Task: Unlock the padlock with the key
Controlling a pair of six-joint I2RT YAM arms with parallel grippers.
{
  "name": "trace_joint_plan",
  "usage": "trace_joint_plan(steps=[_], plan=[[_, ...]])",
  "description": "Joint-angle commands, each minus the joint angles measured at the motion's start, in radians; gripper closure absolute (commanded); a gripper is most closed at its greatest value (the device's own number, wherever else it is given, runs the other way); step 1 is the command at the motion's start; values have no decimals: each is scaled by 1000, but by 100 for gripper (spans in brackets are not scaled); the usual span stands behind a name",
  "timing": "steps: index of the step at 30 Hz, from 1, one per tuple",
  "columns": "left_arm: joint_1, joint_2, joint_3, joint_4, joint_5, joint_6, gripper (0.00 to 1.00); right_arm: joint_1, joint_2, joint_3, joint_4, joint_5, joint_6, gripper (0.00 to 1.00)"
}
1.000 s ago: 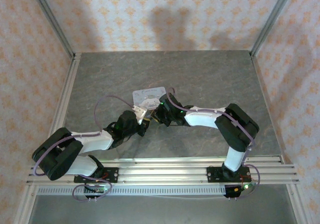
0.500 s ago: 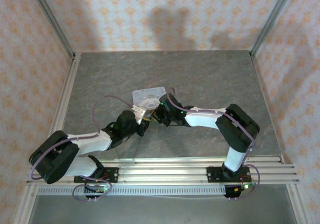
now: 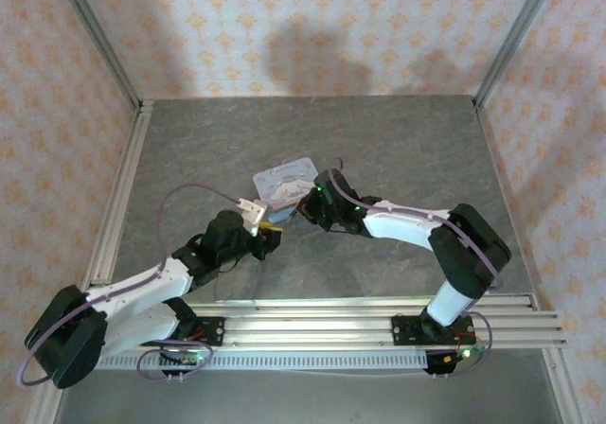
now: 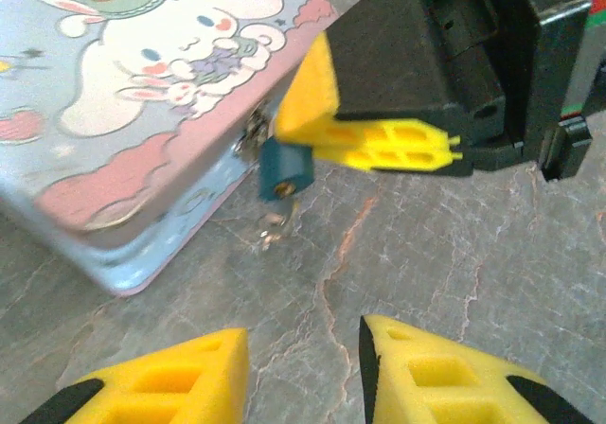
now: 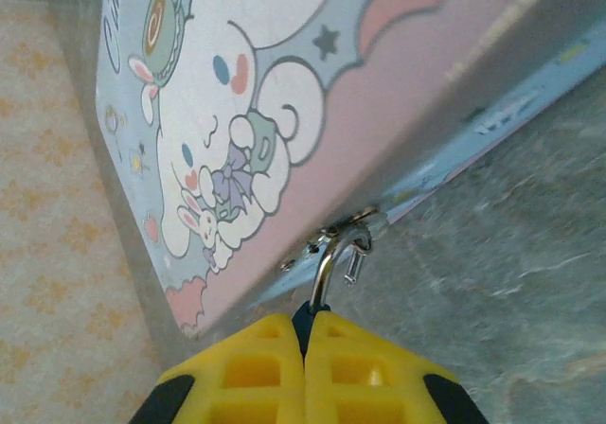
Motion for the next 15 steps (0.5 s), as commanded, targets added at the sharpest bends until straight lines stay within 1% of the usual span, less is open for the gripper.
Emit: trace_joint_plan(steps=[1,4,8,12,15], plan=[[3,-65,19,-145,-73,-51,63,-20,-56,-5,-58,37,-70,100],[3,-106,24,-201,-110,-59,63,-29,-61,1,-91,48,-92,100],[5,-120,25,-237,-146,-69,62,-30,-46,-3,-108,46,-105,100],[6,-115,24,-242,-147,-75,62,-31,-36,-24,-116,68,-124,100],[7,-117,25,-243,-143,-72,62,-33,-35,-46,-75,77,-131,100]])
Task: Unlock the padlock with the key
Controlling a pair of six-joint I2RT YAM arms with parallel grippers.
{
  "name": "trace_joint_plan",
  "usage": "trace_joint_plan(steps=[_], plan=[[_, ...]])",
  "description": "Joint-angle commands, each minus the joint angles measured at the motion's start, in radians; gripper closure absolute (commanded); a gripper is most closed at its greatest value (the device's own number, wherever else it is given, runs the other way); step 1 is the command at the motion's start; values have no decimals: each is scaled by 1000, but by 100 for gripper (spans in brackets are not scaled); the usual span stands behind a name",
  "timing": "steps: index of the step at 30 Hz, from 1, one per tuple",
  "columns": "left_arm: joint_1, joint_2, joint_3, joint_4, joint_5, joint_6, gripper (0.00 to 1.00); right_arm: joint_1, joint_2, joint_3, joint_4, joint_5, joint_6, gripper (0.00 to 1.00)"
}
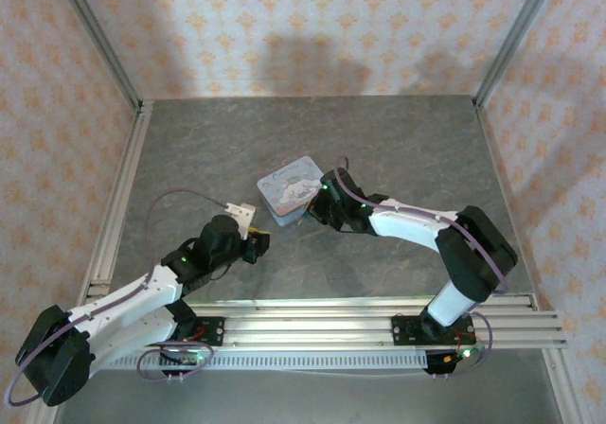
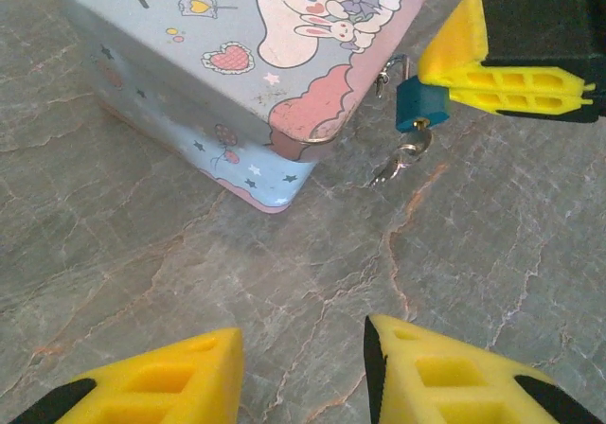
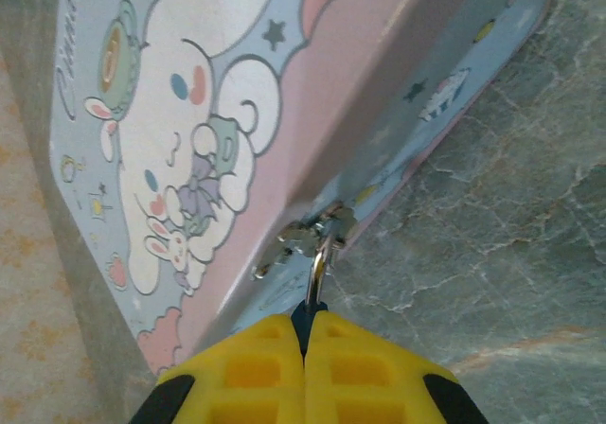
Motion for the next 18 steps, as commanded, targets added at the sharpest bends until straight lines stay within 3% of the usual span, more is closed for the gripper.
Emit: trace_joint_plan(steps=[1,8,18], plan=[[7,-8,23,-36,-29,-10,62,-4,-9,-36,32,47,-34,100],[7,-5,24,-35,-40,-8,62,-9,12,-54,123,68,-6,100],[9,-6,24,-39,-51,-10,62,-9,-18,-48,110,153,11,100]])
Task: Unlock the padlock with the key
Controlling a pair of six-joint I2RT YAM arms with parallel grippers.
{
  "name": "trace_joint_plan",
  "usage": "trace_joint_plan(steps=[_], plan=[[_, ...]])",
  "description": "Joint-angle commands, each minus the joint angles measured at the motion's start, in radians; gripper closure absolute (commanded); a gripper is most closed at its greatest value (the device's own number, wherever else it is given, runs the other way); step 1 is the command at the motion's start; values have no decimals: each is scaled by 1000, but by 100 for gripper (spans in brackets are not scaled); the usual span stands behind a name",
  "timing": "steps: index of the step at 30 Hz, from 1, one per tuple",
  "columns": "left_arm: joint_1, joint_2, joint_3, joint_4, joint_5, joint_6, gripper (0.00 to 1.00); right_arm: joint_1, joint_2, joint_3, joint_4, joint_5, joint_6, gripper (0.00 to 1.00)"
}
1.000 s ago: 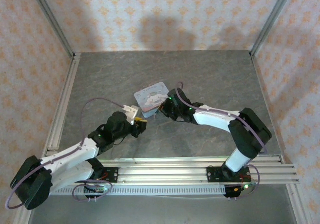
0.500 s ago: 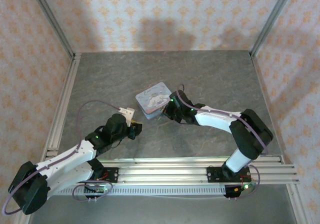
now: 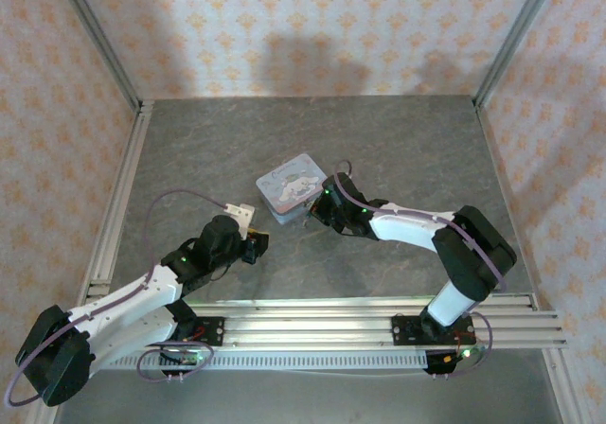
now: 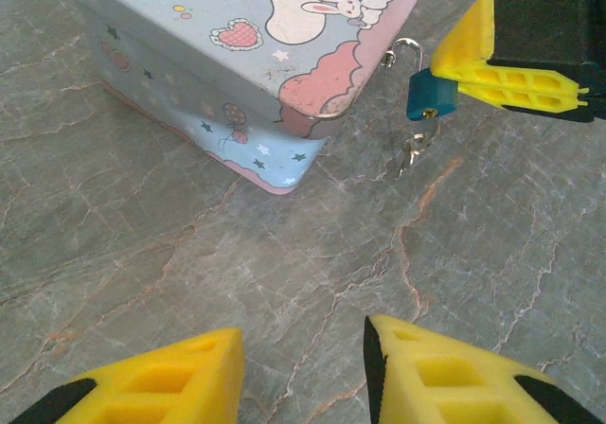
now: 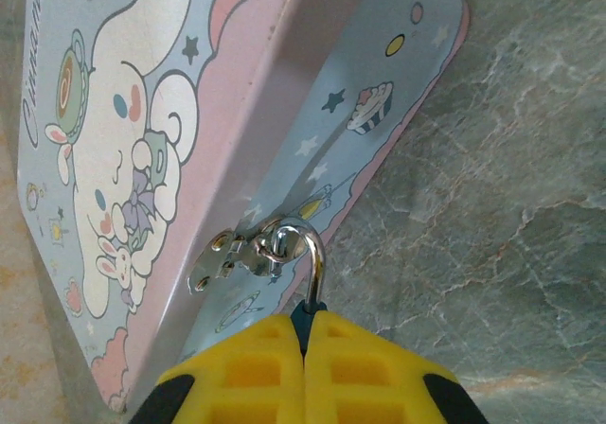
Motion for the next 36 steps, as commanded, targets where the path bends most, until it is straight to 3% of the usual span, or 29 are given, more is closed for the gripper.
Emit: trace_joint_plan(steps=[1,19,22,24,25,31,36], plan=[[8,-6,23,-27,-36,-6,62,-8,-26,0,30,76,16,100],[8,-35,84,-148,-106,16,59,-14,-117,20,-50,205,-24,100],[14,-35,127,-218,-157,18,47,-19,-159,45,-118,209,-83,100],[22,-34,163,-272,-204,6,4,-19,-184,70,-176,194,-131,100],[30,-34,178,-296,-225,-4,0,-19,-191,78,-196,178,-150,100],[127,-37,265,-422,-300,-69,0,34,-189,106,-285,60,-213,100],[229,-40,335,-516,-277,-108,0,176,-78,159,-275,22,-216,100]])
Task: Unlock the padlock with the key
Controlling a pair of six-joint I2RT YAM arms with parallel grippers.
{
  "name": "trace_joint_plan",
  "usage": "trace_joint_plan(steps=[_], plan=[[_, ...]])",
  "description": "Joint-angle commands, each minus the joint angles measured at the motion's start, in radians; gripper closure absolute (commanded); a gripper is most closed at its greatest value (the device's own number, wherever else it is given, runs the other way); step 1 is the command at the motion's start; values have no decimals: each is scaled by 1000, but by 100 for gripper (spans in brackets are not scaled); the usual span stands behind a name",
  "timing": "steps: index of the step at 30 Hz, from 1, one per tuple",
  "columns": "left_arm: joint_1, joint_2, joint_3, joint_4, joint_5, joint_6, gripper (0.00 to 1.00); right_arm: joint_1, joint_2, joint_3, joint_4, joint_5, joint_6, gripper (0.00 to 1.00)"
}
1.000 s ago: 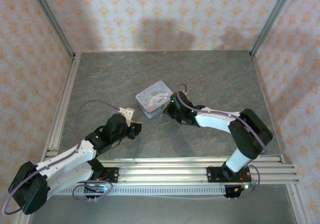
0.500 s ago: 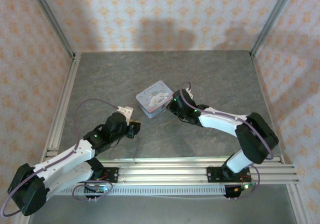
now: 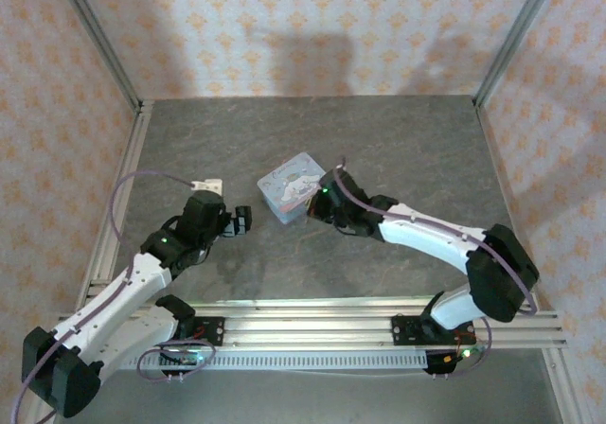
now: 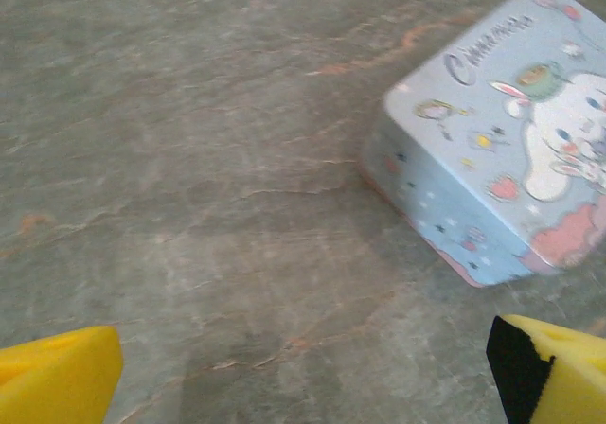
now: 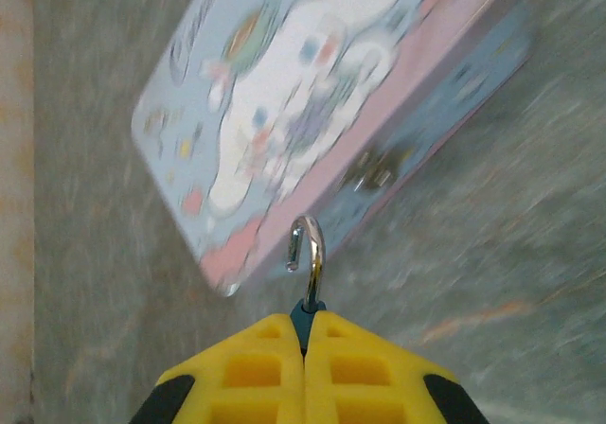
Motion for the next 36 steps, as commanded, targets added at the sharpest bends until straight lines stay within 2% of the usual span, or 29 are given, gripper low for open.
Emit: trace_joint_plan(steps=[1,6,10,15,17,20,22,25,30,33,36], plan=[[54,-22,69,-137,-41,-54,0,92,98,71,-13,-52,-26,100],[117,-43,163,-299,-121,-121,0,199,320,229,70,-130,-3,100],[141,-52,195,-362,-122,-126,0,226,471,362,127,-208,24,100],[145,-69,177,-383,-120,-135,0,226,582,497,59,-229,-7,100],[145,-77,167,-382,-125,-134,0,227,587,516,12,-208,-24,92],[147,-81,158,-380,-134,-127,0,227,564,517,-48,-158,-51,66],[147,-78,158,-375,-134,-122,0,224,535,508,-84,-120,-70,54],[149,-65,170,-365,-135,-107,0,224,475,490,-122,-70,-94,47],[167,-7,240,-347,-127,-31,0,217,305,456,-201,48,-160,43],[208,59,300,-293,-56,46,0,186,172,413,-269,168,-209,38],[259,157,354,-200,41,105,0,108,36,341,-327,280,-235,27]])
